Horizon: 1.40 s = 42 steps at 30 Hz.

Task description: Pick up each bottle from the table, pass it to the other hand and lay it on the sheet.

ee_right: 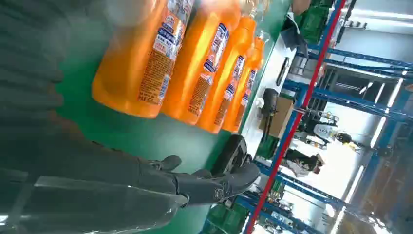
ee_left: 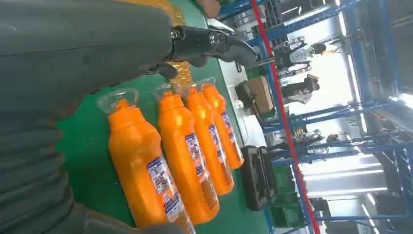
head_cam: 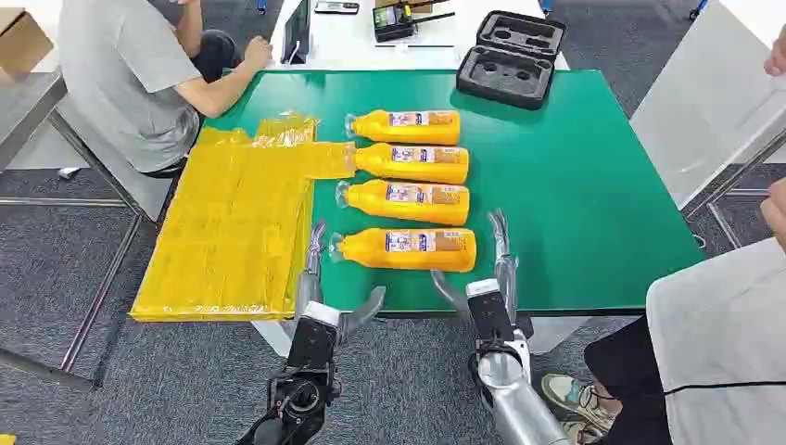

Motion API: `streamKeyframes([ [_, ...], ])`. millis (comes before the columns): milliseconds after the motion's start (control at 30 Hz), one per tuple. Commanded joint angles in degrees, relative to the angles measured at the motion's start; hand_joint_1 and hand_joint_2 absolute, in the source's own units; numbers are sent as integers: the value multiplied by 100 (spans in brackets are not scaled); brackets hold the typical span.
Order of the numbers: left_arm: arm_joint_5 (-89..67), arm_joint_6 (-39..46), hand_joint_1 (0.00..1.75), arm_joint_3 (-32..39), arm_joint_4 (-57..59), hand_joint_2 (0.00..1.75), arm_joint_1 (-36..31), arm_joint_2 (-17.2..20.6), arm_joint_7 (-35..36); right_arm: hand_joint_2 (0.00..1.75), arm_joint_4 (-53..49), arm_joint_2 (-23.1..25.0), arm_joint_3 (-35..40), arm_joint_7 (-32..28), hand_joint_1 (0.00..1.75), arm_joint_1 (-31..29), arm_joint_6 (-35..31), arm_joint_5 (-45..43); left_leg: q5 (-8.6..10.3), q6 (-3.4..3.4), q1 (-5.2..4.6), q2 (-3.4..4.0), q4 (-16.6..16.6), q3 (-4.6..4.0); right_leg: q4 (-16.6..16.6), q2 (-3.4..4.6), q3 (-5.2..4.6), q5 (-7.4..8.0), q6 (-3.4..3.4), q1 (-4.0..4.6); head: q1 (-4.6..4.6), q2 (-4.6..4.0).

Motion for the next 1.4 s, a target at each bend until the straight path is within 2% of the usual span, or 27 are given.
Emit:
streamKeyframes([
  [33,22,-59,0,-186,32,175,-133,143,15,175,-275,-128,-44,9,0,73,-48,57,-4,-8,4,-2,-2,13,-3,-3,15,-5,-8,4,2,0],
  [833,61,-174,0,-309,-29,175,-57,123,15,175,-450,-113,-80,9,0,331,-149,484,-7,-10,5,3,-3,19,-6,1,20,-5,-10,6,2,0],
  [967,92,-343,0,-411,101,175,-221,13,15,175,550,-129,-274,9,0,-165,30,1027,-3,-7,3,3,-3,14,-6,2,15,-1,-7,4,2,0],
  [1200,177,-408,0,-498,139,175,-285,-45,15,175,1667,-217,-526,14,0,-841,387,1505,-5,-9,6,7,0,20,-7,6,23,0,-10,6,2,0],
  [1400,231,-451,0,-517,34,175,-310,-27,15,175,2408,-211,-503,12,0,-1349,310,2082,-1,-5,0,4,-1,11,-3,2,11,1,-5,1,2,0],
])
